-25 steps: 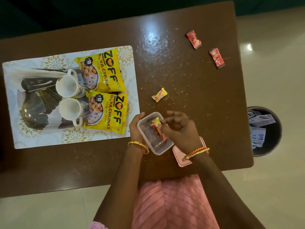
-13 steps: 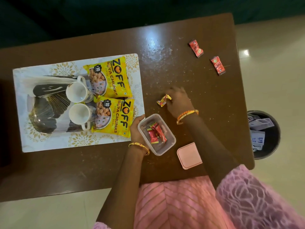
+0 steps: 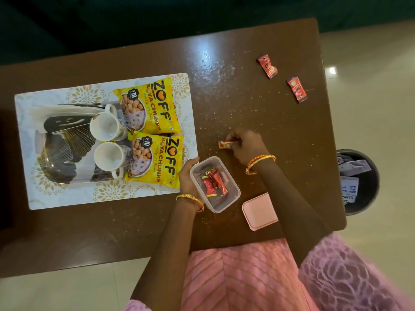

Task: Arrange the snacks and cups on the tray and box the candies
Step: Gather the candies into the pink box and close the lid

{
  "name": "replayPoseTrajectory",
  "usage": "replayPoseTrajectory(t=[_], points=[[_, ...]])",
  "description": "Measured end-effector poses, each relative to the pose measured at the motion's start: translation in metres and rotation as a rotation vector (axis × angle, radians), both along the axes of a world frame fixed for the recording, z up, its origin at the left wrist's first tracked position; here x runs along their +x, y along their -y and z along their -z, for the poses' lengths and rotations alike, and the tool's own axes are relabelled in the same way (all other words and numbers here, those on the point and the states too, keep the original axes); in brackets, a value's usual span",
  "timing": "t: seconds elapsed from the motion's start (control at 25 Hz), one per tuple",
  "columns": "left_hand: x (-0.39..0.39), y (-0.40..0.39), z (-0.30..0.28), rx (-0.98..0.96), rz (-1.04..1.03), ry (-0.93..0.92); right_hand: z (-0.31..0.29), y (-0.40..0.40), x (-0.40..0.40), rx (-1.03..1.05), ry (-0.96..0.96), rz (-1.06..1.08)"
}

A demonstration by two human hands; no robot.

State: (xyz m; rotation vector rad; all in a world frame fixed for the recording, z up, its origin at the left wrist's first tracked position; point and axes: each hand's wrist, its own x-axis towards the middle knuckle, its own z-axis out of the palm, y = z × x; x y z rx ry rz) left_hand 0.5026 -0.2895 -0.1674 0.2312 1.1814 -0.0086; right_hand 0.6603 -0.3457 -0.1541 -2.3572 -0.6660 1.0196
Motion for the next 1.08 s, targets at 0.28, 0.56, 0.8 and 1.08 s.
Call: replayPoseTrajectory(t=[0.28,0.56,0.8,1.08], points=[[0.003,-0.003,0.0,-0.022,-0.024,0.094,-0.067,0.03,-0.063,0.295,0.029,0.094],[0.008,-0.007,-0.004,-0.056,0.01,0.125,-0.051,0.024,-0.073,0.374,0.14,0.073],[0.017,-0.012,0.0,-0.023,0.047,0.037,-0.023,0.027,0.017,0.295,0.2,0.72],[0.044,-0.02,0.007,0.015,0.038,0.069,0.022,0.015,0.122,-0.07,0.467,0.573]])
